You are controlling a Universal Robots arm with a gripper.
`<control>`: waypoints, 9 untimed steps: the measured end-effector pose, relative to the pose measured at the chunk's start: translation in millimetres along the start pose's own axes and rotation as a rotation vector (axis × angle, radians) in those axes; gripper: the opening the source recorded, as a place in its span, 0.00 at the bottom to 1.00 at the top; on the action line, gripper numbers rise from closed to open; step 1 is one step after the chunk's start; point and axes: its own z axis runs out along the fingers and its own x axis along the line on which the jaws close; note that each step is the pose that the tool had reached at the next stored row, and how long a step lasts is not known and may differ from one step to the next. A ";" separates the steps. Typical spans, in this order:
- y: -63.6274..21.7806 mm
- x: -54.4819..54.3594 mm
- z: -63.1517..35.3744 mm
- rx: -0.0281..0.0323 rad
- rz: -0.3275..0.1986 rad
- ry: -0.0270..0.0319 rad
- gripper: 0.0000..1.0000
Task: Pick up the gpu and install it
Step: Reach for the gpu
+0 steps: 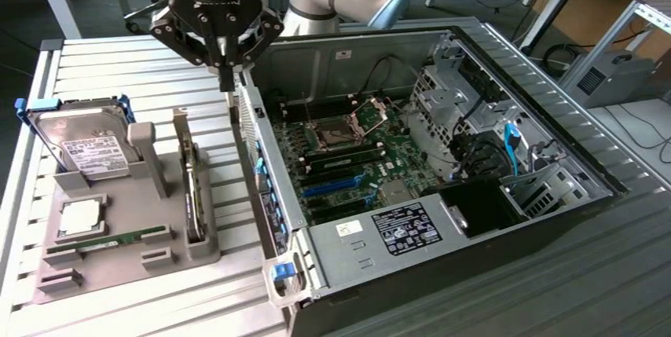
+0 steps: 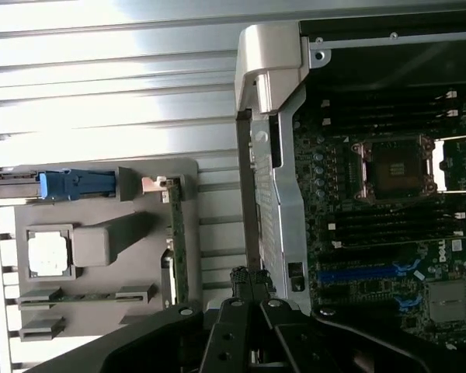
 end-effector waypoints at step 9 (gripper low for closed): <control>-1.3 16.7 -0.3 -0.0001 0.000 -0.0001 0.11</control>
